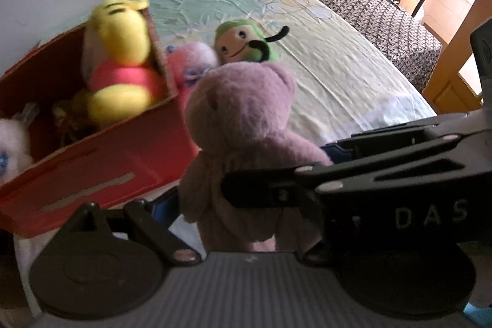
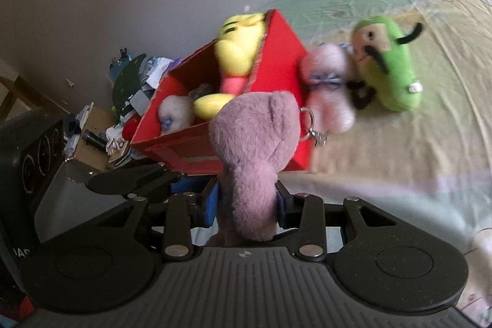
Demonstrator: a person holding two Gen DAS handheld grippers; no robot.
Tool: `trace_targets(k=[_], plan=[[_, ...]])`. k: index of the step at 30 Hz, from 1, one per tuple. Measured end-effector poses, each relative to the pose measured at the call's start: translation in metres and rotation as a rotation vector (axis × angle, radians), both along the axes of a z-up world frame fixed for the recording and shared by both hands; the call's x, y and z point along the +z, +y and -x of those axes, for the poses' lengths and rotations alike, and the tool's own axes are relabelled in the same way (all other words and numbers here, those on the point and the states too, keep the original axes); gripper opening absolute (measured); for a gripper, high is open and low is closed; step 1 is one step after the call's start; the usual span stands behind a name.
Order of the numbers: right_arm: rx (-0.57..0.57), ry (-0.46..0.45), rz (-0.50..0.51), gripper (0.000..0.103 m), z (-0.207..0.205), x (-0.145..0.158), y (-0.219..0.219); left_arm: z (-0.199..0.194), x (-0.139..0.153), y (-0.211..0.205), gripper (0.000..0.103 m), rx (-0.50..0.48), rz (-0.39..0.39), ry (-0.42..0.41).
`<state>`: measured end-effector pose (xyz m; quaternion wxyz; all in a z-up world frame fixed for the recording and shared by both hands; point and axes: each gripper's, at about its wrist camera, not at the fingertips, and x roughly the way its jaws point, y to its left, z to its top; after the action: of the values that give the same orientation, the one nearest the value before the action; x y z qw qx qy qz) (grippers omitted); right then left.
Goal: Organize objects
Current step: 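Carry the pink teddy bear with the right gripper over the red box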
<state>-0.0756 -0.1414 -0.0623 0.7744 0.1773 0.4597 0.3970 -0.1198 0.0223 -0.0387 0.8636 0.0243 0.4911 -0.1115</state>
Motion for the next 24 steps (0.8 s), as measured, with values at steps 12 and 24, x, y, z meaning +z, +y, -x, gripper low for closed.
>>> trace_targets(k=[12, 24], plan=[[0.002, -0.094, 0.016, 0.039, 0.027, 0.031, 0.058, 0.034, 0.029, 0.065, 0.088, -0.031, 0.039, -0.075], [0.019, -0.273, -0.037, 0.039, 0.021, 0.088, 0.098, 0.031, 0.085, 0.117, 0.088, 0.005, 0.072, -0.258]])
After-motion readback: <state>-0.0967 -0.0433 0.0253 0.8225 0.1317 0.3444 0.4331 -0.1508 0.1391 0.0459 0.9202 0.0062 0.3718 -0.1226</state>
